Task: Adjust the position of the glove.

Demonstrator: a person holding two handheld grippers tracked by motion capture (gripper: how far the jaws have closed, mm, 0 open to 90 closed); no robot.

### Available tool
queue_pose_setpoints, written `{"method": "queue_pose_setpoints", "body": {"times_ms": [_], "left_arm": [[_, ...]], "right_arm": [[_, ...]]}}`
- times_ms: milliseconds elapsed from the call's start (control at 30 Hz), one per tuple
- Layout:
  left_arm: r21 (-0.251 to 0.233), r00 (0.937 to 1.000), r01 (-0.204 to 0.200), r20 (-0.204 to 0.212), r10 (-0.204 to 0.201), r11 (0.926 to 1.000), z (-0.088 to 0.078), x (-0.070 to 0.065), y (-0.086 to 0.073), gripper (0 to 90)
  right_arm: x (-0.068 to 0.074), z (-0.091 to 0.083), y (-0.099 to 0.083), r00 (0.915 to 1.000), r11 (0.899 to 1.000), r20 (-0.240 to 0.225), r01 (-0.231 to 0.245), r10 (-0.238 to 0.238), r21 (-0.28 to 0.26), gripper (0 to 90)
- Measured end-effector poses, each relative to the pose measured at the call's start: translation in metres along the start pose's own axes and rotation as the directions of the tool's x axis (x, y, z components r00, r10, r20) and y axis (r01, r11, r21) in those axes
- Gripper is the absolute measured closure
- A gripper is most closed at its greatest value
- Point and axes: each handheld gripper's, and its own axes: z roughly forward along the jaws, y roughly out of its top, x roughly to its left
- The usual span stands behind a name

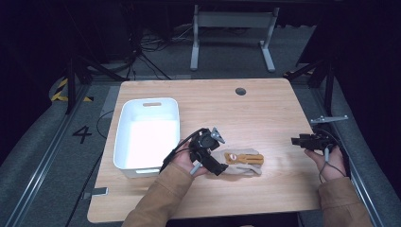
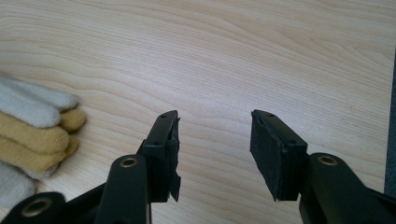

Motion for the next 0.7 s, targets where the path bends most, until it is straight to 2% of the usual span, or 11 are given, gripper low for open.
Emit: {"method": "queue_pose_setpoints", "body": {"times_ms": [100, 233, 333, 433, 567, 633, 700], "left_arm": [[-0.007, 0.9996, -0.017, 0.022, 0.017, 0.9998, 0.004, 0.000, 0.001, 0.0], [-0.055, 0.9947, -0.062, 0.078, 0.066, 0.9966, 0.008, 0.000, 0.001, 0.0], [-0.098, 0.9926, -0.054, 0.103, 0.064, 0.9938, 0.010, 0.000, 0.002, 0.0], [-0.108, 0.9940, -0.051, 0.091, 0.061, 0.9928, 0.016, -0.002, 0.002, 0.0], [-0.116, 0.9952, -0.031, 0.089, 0.041, 0.9928, 0.027, -0.002, 0.000, 0.0], [-0.116, 0.9944, -0.023, 0.100, 0.035, 0.9929, 0.032, -0.002, -0.001, 0.0], [-0.099, 0.9948, -0.020, 0.097, 0.030, 0.9949, 0.037, -0.001, -0.001, 0.0]], "right_arm": [[0.001, -0.001, -0.002, 1.0000, 1.000, 0.001, 0.003, -0.003, -0.003, 52.1], [0.001, -0.004, -0.005, 1.0000, 1.000, -0.002, 0.000, 0.000, -0.004, 52.0], [0.001, -0.005, -0.006, 0.9997, 1.000, -0.013, 0.018, -0.018, -0.022, 51.5], [0.002, -0.006, -0.007, 0.9997, 1.000, -0.017, 0.017, -0.017, -0.019, 51.4], [0.003, -0.005, -0.007, 0.9995, 1.000, -0.022, 0.022, -0.022, -0.017, 51.0], [0.004, -0.004, -0.007, 0.9993, 0.999, -0.024, 0.028, -0.028, -0.021, 50.8], [0.005, -0.004, -0.006, 0.9984, 0.998, -0.029, 0.049, -0.049, -0.029, 50.3]]}}
